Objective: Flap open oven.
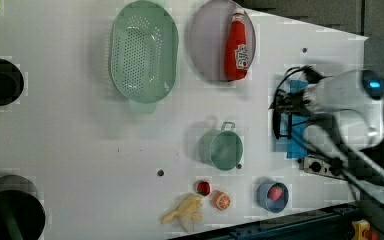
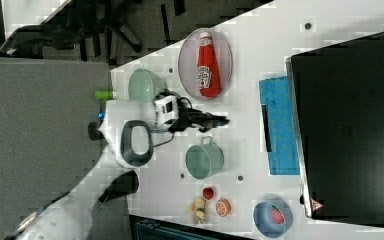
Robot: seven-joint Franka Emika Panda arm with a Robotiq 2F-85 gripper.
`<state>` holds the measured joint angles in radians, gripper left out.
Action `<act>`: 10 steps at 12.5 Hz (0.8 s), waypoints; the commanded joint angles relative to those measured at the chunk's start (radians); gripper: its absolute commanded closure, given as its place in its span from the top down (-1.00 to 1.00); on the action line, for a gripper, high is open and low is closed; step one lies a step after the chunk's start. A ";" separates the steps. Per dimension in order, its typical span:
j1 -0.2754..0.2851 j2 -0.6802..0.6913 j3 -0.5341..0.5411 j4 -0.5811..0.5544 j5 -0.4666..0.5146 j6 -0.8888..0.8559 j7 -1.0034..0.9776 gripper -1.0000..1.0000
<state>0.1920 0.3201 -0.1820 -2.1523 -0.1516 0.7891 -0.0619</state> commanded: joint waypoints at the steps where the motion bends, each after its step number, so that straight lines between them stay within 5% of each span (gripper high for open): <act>1: -0.015 -0.137 0.001 0.040 0.198 -0.024 0.064 -0.65; 3: -0.017 -0.210 -0.005 0.071 0.264 -0.076 0.074 -0.65; 10: -0.019 -0.385 -0.016 0.296 0.199 -0.585 0.206 -0.65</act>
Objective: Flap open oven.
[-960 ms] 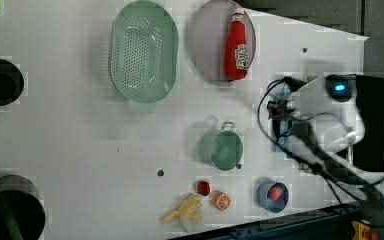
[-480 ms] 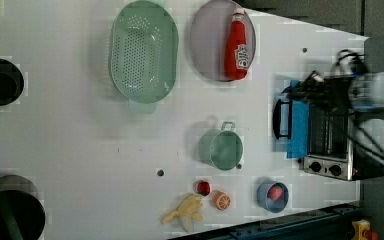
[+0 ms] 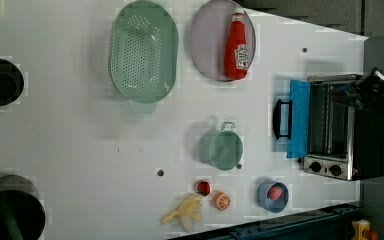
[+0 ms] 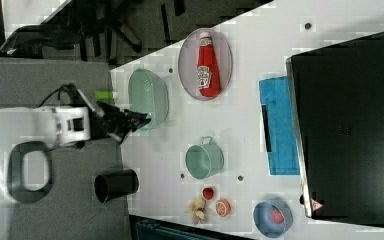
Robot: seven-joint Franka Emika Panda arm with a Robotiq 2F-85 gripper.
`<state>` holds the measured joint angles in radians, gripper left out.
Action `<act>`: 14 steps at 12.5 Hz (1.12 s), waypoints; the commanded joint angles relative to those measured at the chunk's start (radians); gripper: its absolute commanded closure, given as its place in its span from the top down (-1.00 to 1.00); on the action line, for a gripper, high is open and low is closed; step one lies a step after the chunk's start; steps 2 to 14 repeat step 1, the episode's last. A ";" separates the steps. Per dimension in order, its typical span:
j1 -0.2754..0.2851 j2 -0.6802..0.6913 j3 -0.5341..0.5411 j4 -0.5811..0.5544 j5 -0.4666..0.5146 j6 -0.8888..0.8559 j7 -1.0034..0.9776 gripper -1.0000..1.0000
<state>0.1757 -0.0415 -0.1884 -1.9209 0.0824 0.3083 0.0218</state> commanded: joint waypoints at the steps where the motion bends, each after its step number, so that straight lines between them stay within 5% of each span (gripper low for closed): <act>1: -0.002 -0.033 -0.006 0.092 -0.061 -0.164 0.123 -0.65; 14: -0.002 -0.033 -0.006 0.092 -0.061 -0.164 0.123 -0.65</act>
